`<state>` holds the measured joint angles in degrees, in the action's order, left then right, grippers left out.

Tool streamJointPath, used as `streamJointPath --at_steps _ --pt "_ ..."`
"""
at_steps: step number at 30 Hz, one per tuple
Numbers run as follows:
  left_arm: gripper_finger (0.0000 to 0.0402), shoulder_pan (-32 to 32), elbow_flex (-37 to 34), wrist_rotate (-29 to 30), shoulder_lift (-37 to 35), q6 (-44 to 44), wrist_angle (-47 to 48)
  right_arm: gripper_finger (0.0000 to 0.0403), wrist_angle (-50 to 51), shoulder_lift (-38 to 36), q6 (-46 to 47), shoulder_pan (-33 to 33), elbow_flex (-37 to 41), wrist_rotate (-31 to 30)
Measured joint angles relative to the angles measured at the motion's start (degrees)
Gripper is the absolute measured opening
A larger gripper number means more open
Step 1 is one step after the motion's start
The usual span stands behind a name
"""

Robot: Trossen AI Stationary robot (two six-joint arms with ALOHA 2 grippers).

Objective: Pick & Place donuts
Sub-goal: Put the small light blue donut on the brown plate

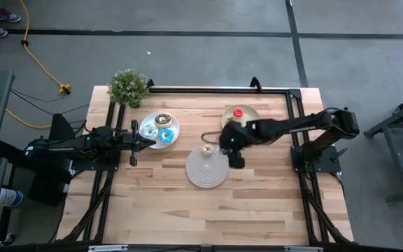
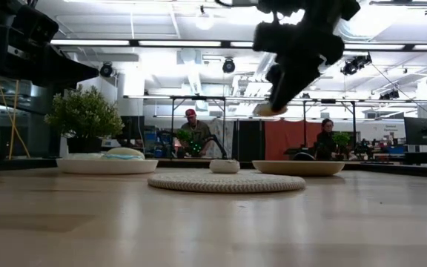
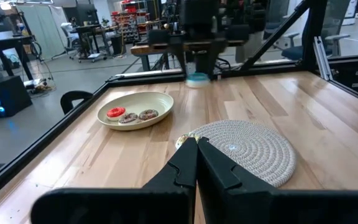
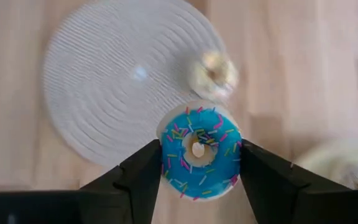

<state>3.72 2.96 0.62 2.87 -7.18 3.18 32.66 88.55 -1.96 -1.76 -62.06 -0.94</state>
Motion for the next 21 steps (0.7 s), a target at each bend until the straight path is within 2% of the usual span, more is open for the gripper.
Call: streamJointPath --at_steps 12,21 --pt "0.0001 0.00 0.00 0.00 -0.02 0.02 -0.02 0.0195 1.00 -10.09 3.13 -13.57 13.01 -0.45" --pt "0.0001 -0.01 0.00 0.00 -0.02 0.01 0.00 0.0200 -2.18 -11.28 7.12 -22.94 17.29 -1.62"
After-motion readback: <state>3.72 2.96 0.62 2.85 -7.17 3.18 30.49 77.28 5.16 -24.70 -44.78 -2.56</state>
